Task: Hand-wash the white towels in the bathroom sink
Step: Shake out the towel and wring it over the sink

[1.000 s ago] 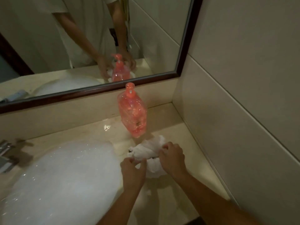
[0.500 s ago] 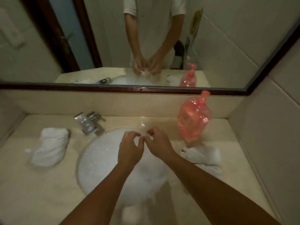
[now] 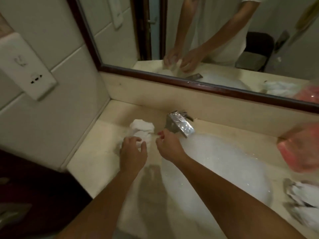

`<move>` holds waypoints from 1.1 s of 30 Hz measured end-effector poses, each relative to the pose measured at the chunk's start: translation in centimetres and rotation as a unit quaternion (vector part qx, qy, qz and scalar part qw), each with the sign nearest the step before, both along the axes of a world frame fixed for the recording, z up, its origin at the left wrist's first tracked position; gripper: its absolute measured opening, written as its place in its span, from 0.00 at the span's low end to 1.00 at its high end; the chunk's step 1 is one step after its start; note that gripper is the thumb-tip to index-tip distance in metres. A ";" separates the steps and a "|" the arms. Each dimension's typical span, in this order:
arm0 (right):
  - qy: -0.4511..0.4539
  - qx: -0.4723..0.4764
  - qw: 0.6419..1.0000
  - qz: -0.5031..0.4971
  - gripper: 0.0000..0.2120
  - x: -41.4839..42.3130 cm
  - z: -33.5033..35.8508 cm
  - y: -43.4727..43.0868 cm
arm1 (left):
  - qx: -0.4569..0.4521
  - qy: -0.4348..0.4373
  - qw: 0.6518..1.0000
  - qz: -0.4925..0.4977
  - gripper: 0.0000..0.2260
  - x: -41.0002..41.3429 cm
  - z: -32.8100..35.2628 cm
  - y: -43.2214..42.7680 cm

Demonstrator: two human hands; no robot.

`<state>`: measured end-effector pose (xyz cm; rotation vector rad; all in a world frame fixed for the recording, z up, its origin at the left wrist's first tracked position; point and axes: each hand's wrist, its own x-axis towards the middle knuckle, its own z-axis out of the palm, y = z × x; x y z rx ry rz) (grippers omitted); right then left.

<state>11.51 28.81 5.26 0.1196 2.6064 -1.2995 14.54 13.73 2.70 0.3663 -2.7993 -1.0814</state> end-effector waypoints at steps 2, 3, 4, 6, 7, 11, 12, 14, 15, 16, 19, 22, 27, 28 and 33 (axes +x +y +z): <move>-0.005 0.000 1.000 0.000 0.18 -1.0 -1.0 -2.2 | -0.020 -0.047 0.999 0.010 0.14 -1.1 -0.6 -2.2; -0.005 -0.002 1.000 -0.001 0.19 -1.5 -1.4 -3.0 | -0.021 -0.069 0.997 0.012 0.17 -1.7 -1.1 -3.1; -0.004 -0.007 1.000 -0.001 0.19 -2.1 -1.8 -3.8 | -0.020 -0.089 0.996 0.013 0.19 -2.3 -1.5 -3.8; -0.006 -0.010 1.000 -0.004 0.22 -3.1 -2.4 -5.1 | -0.023 -0.125 0.992 0.013 0.25 -3.6 -2.5 -4.7; -0.008 -0.010 1.000 -0.007 0.24 -3.7 -2.8 -5.7 | -0.026 -0.140 0.990 0.013 0.26 -4.2 -3.0 -5.0; -0.026 0.007 1.000 -0.004 0.26 -5.9 -5.3 -6.8 | -0.012 -0.176 0.984 0.040 0.23 -6.2 -5.7 -6.1; -0.030 0.012 0.999 -0.009 0.25 -6.0 -5.8 -6.7 | -0.003 -0.173 0.983 0.054 0.20 -6.3 -6.2 -6.3; -0.045 0.008 0.999 -0.028 0.25 -6.0 -6.4 -6.4 | -0.011 -0.143 0.987 0.076 0.16 -6.3 -7.0 -7.0; -0.046 0.001 0.998 -0.035 0.26 -5.8 -6.7 -6.3 | -0.022 -0.120 0.990 0.075 0.15 -6.3 -7.1 -7.3; -0.044 -0.005 0.998 -0.043 0.26 -5.6 -6.9 -6.2 | -0.024 -0.095 0.993 0.063 0.14 -6.3 -7.0 -7.8; -0.034 -0.012 0.998 -0.052 0.24 -4.5 -6.2 -6.0 | 0.035 -0.054 0.997 0.042 0.15 -6.6 -5.1 -8.5; 0.029 -0.026 0.999 -0.028 0.19 -3.8 -4.7 -6.0 | 0.099 -0.015 0.993 0.056 0.19 -7.2 -1.4 -7.9; 0.016 -0.108 0.990 0.092 0.15 -2.8 0.3 -5.6 | 0.249 0.016 0.967 0.044 0.21 -7.7 5.9 -5.7; 0.017 -0.123 0.988 0.093 0.09 -2.9 1.5 -5.5 | 0.269 0.022 0.962 0.032 0.22 -7.9 7.7 -5.4; 0.129 -0.190 0.973 0.036 0.12 -4.2 8.2 -4.5 | 0.234 0.092 0.968 0.001 0.20 -8.2 16.4 -5.8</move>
